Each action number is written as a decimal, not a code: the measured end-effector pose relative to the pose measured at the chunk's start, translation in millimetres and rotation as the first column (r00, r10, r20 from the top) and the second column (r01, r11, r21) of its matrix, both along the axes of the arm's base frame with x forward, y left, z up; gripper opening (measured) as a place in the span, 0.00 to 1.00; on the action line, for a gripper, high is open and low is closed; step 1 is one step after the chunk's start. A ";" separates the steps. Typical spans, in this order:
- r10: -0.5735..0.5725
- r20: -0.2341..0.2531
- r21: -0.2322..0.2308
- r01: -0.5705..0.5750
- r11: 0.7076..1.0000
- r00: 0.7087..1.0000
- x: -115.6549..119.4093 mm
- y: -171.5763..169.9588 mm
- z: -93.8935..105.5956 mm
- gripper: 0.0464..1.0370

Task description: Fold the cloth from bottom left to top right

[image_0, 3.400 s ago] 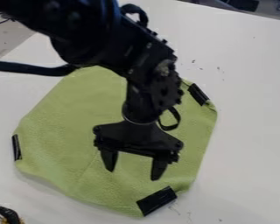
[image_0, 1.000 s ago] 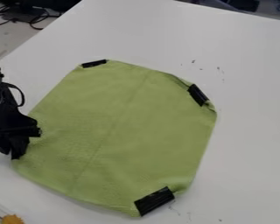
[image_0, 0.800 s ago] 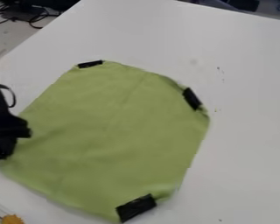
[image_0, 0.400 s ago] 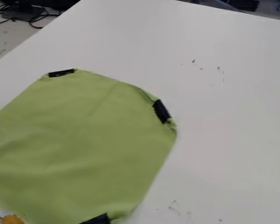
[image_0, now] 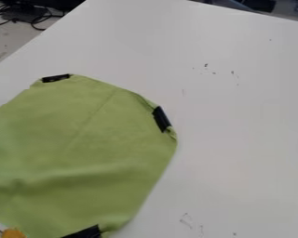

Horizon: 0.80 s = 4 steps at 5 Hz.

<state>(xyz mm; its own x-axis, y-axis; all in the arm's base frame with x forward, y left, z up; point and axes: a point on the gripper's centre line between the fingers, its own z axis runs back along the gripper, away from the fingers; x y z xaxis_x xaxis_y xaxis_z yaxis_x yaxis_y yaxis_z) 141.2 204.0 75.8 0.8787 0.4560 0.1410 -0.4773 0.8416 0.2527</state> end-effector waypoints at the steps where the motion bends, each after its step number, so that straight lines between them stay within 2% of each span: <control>1: -0.064 0.022 0.002 0.064 0.998 0.998 41.7 -47.0 23.9 0.02; 2: -0.125 0.022 0.005 0.125 0.992 0.992 78.2 -92.5 37.5 0.02; 3: -0.217 -0.001 -0.021 0.216 0.976 0.976 120.1 -136.1 38.9 0.02; 4: -0.325 0.009 -0.056 0.325 0.944 0.946 165.8 -175.6 28.0 0.02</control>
